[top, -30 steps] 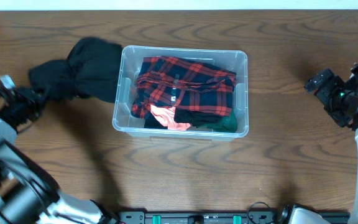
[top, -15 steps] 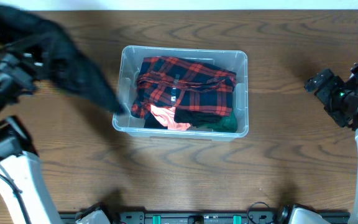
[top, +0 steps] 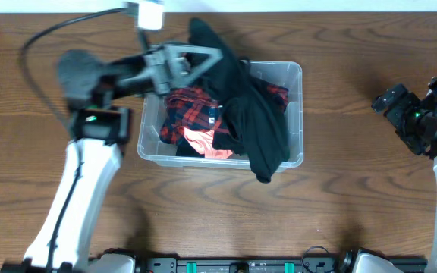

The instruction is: Pack container

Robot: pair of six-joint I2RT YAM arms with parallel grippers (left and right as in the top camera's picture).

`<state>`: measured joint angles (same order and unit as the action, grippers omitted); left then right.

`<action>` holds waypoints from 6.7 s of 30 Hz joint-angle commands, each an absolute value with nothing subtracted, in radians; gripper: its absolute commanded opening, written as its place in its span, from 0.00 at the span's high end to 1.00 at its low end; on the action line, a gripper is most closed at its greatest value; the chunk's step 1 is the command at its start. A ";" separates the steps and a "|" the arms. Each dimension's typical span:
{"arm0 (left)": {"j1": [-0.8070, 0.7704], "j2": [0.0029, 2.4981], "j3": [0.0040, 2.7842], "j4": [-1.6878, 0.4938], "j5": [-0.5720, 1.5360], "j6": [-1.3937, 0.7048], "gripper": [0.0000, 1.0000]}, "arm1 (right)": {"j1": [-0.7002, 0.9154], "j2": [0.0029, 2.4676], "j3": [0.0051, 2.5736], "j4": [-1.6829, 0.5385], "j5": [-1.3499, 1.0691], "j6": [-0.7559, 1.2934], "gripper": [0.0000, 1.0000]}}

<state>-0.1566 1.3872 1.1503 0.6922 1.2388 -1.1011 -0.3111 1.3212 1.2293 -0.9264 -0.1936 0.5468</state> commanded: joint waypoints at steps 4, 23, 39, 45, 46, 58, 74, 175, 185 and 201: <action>-0.278 1.499 1.176 0.714 1.044 -0.893 0.94 | -0.319 1.322 1.231 -0.928 -0.199 0.537 0.01; -0.350 1.579 1.456 0.699 0.874 -0.755 0.94 | -0.319 1.322 1.231 -0.928 -0.199 0.537 0.01; -0.400 1.607 1.456 -0.281 0.880 -0.413 0.93 | -0.319 1.322 1.231 -0.928 -0.199 0.537 0.01; -0.400 1.501 1.456 -0.566 0.649 -0.313 0.93 | -0.319 1.322 1.231 -0.928 -0.199 0.537 0.01; -0.400 1.478 1.456 -0.607 0.586 -0.307 0.93 | -0.319 1.322 1.231 -0.928 -0.199 0.537 0.01; -0.304 1.288 1.456 -1.056 -0.045 -0.290 0.40 | -0.319 1.322 1.231 -0.928 -0.199 0.537 0.01; -0.395 1.393 1.459 -0.810 0.172 -0.183 0.63 | -0.319 1.322 1.231 -0.928 -0.199 0.537 0.01; -0.027 1.111 1.579 -1.200 -0.196 -0.159 0.02 | -0.319 1.322 1.231 -0.928 -0.199 0.537 0.01; -0.027 1.111 1.579 -1.200 -0.195 -0.159 0.02 | -0.314 1.295 1.229 -0.934 -0.191 0.525 0.01; -0.027 1.111 1.579 -1.200 -0.196 -0.159 0.02 | -0.077 0.527 0.657 -0.643 0.017 0.045 0.01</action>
<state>-0.0326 1.1099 1.5761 -1.1988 -0.1852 -0.1543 -0.0921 0.6132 0.7723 -0.6434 -0.0116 0.1467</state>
